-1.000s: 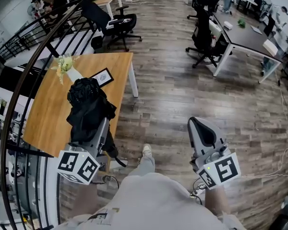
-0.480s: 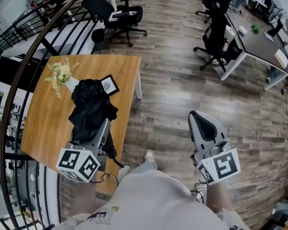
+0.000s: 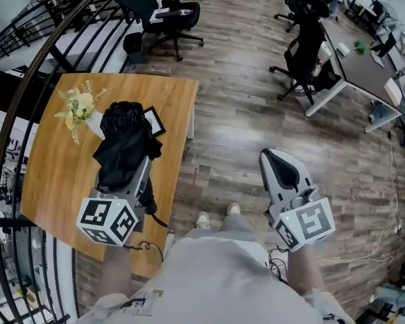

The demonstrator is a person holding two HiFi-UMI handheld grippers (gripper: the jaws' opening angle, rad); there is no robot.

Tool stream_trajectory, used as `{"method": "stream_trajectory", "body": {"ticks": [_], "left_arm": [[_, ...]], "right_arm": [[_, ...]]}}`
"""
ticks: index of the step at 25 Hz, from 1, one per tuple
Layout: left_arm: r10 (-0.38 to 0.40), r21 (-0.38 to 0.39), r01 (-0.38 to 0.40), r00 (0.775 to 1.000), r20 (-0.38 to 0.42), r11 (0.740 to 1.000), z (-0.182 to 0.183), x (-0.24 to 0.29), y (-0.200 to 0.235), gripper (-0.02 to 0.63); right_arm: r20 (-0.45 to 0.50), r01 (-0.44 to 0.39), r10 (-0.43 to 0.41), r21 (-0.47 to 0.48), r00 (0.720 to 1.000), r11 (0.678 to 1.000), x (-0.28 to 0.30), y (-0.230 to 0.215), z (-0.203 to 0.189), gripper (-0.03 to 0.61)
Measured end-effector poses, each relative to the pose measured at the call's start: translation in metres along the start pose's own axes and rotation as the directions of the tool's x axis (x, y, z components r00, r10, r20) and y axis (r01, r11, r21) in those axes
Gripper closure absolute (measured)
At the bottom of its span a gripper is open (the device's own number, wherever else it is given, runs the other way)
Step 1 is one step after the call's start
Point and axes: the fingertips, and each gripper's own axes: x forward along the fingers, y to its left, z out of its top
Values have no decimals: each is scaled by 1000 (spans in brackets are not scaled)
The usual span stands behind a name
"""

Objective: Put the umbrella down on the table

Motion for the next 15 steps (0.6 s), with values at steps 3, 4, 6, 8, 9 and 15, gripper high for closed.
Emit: {"method": "stream_trajectory", "body": {"ticks": [3,4,6,8,9,15], "left_arm": [[2,25,-2,1000,3,1000,2,16,2,350],[2,35,-2,1000,5,999,4,22,1,350],[9,52,-9,1000,4,999,7,37,0,350],[24,61,-23,1000,-11,998,12,56,0,350],[31,62,-30,999,-21,998,14,65,1,350],[75,14,-74,994,-75,997,-1,113,20,350]], "right_arm": [[-9,-14,14,2,1000,1000,16,-7,-6,551],[-10,-20,20,9,1000,1000,21,-11,-8,551],[-7,-39,39,30,999,999,34,-22,-9,551],[-5,-64,65,42,998,997,47,-35,-6,551],[-7,-77,78,41,997,996,54,-41,-4,551],[-14,-152,153,36,988,988,99,-63,-9,551]]}}
